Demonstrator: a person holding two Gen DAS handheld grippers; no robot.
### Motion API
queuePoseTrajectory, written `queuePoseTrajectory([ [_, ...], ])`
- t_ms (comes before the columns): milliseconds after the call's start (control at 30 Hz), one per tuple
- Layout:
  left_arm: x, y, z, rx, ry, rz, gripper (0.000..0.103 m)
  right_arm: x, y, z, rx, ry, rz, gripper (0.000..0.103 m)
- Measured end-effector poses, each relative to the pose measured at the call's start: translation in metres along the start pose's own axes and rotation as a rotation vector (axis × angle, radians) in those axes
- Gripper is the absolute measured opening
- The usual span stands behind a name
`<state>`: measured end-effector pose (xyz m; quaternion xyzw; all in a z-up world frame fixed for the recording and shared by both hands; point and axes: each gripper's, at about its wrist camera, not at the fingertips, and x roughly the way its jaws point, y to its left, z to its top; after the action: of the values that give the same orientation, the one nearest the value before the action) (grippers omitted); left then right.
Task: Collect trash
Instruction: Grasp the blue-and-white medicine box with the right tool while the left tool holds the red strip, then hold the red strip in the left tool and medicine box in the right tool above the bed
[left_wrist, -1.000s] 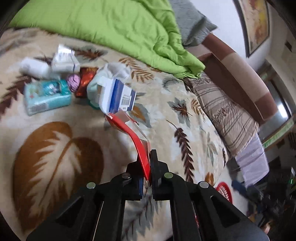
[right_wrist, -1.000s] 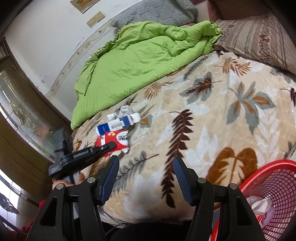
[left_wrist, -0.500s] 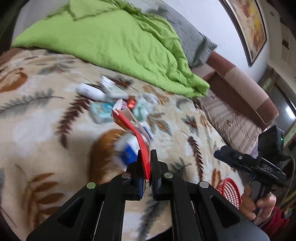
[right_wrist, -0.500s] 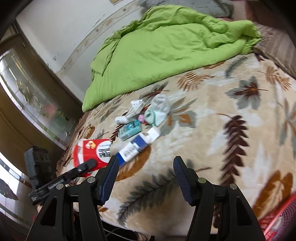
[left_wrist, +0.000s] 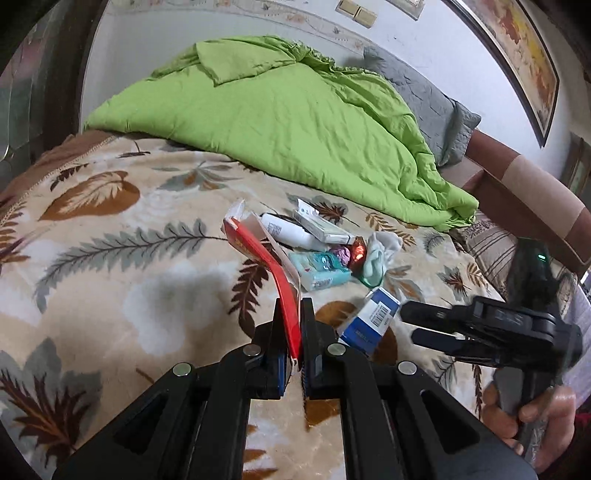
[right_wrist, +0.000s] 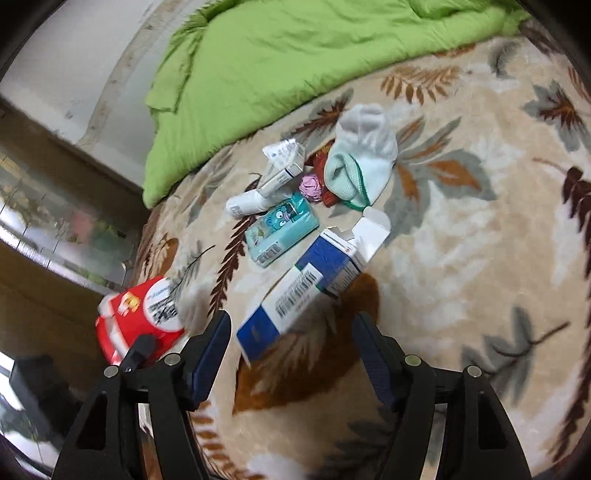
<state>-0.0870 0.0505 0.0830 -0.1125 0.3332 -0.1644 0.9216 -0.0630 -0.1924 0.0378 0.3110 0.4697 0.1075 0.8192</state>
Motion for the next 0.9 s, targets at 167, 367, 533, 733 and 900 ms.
queuePoseTrajectory([
  [167, 0.000, -0.003, -0.002, 0.026, -0.002, 0.002, 0.006, 0.032, 0.003, 0.013, 0.024, 0.027, -0.090, 0.074],
  [367, 0.004, 0.002, -0.002, 0.009, 0.008, 0.011, 0.006, 0.062, 0.023, 0.026, -0.101, 0.074, -0.221, 0.071],
  [533, 0.007, 0.001, -0.002, 0.000, 0.017, 0.001, 0.006, 0.049, 0.029, 0.019, -0.278, 0.075, -0.302, 0.049],
  [733, 0.016, -0.025, -0.007, 0.068, 0.032, -0.028, 0.006, -0.006, 0.010, 0.005, -0.340, -0.061, -0.259, 0.042],
  [900, 0.021, -0.056, -0.014, 0.160, 0.024, -0.032, 0.006, -0.038, 0.007, -0.011, -0.362, -0.159, -0.207, 0.042],
])
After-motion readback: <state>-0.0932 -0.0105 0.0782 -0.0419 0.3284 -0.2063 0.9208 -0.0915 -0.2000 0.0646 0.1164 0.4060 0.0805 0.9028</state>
